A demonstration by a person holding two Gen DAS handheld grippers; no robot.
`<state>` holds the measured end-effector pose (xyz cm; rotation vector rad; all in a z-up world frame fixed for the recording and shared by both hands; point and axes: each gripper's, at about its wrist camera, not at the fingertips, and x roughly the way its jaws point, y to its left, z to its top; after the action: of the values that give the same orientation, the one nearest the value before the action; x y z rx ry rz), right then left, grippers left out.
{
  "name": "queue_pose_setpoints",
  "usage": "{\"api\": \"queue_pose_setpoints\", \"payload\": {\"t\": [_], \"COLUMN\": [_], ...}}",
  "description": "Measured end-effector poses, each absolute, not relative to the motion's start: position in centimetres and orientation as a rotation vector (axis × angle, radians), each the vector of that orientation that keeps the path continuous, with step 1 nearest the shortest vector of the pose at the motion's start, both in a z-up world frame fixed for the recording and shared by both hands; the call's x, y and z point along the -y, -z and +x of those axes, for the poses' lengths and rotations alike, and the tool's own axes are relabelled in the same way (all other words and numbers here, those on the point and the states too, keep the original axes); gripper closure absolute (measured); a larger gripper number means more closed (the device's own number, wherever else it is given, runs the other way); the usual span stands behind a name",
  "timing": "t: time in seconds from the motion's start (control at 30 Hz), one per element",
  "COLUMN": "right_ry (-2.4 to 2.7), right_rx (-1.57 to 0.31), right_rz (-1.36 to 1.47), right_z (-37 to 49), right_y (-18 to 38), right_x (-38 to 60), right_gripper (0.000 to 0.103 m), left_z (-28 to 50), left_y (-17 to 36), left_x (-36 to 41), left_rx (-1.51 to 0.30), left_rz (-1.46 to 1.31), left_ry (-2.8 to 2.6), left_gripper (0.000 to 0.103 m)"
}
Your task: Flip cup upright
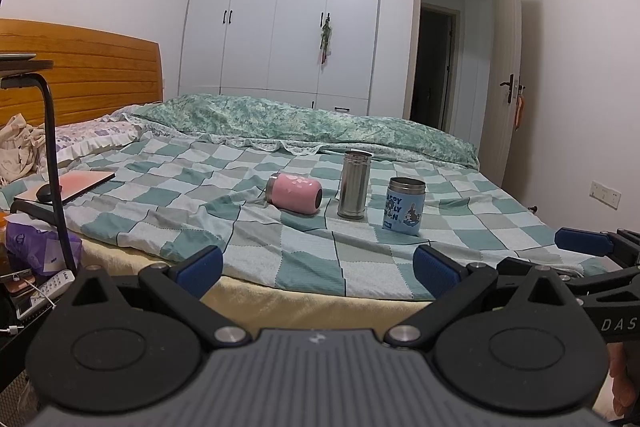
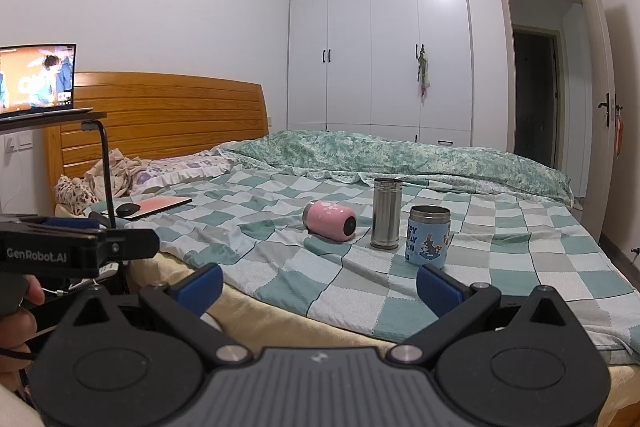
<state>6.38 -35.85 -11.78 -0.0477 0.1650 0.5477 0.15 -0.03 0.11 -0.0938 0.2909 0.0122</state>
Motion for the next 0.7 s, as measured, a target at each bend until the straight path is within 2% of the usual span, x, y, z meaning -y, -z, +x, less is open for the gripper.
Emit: {"api": "queue_pose_setpoints", "payload": {"t": [0.7], "right_ry": [-0.549], "right_rx": [-0.164], "right_rz": [-0.04], "right_z": [6.36], "right_y": [11.87], "right_x": [35.86], "right_gripper": [0.0], "left_z": [0.26], "left_y": [-0.2], "left_x": [-0.16], "left_rx": [-0.293], "left_rz": [-0.092], "left_ry": [-0.012], "left_gripper": [0.0]}}
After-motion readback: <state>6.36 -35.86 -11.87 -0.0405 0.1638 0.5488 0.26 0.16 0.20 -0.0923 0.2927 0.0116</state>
